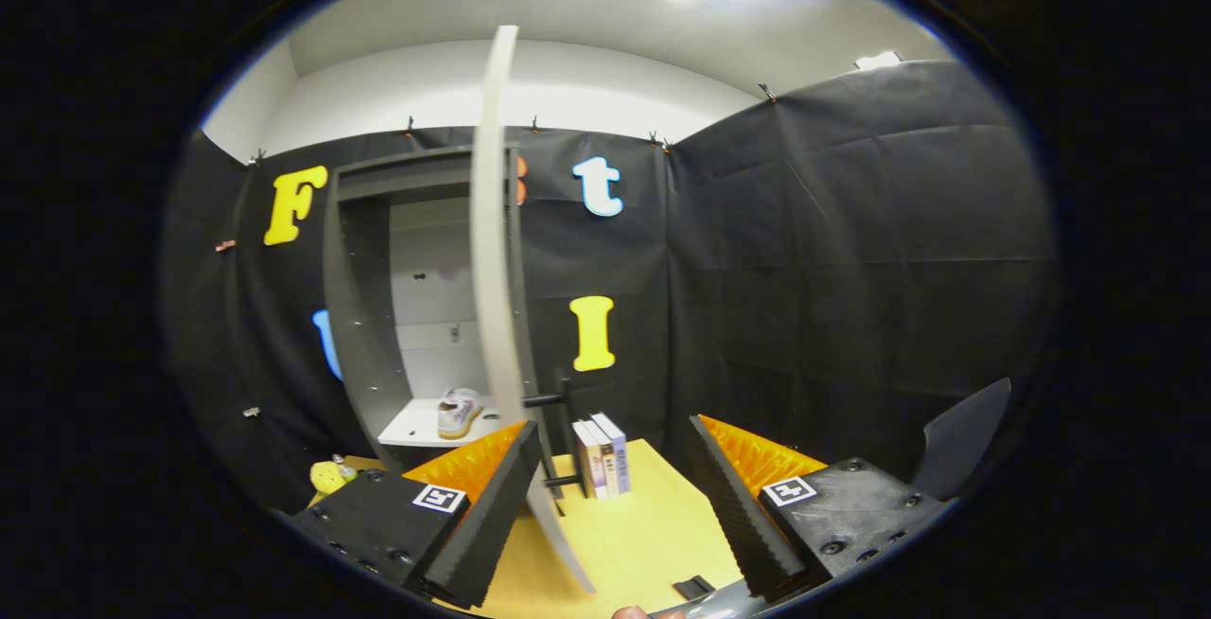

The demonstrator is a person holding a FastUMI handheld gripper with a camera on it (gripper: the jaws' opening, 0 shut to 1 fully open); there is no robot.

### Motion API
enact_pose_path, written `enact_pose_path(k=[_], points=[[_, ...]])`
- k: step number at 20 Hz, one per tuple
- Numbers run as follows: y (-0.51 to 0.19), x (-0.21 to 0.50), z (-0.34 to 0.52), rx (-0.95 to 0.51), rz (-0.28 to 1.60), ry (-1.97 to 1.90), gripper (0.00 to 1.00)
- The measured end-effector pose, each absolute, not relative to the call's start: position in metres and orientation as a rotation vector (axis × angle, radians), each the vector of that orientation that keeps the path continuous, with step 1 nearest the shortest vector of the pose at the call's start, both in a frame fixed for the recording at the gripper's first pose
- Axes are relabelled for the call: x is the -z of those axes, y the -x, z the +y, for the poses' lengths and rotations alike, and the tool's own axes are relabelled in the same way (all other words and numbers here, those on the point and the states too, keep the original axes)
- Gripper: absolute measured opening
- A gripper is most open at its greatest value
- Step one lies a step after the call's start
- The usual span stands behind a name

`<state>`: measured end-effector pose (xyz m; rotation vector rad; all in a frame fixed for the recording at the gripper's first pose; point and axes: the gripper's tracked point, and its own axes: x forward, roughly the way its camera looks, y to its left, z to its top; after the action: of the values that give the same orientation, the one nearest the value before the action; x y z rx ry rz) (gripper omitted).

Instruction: Open the shoe cabinet door, grab the shoes and put them into the shoe cabinet, then close the shoe cabinet door.

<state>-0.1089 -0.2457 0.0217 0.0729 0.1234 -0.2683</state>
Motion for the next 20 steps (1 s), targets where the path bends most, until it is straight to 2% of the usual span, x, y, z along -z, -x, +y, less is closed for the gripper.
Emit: enact_pose_path(k=[4, 7, 9, 11, 20], points=[[0.079, 0.013, -0.268, 0.267, 0.201, -0.061, 0.98], [0.072, 0.018, -0.262, 0.238, 0.205, -0.07, 0.98], [0.07, 0.02, -0.256, 0.224, 0.207, -0.082, 0.95], [0.07, 0.02, -0.247, 0.207, 0.209, -0.108, 0.97], [0.069, 0.024, -0.148, 0.056, 0.221, -0.165, 0.96]])
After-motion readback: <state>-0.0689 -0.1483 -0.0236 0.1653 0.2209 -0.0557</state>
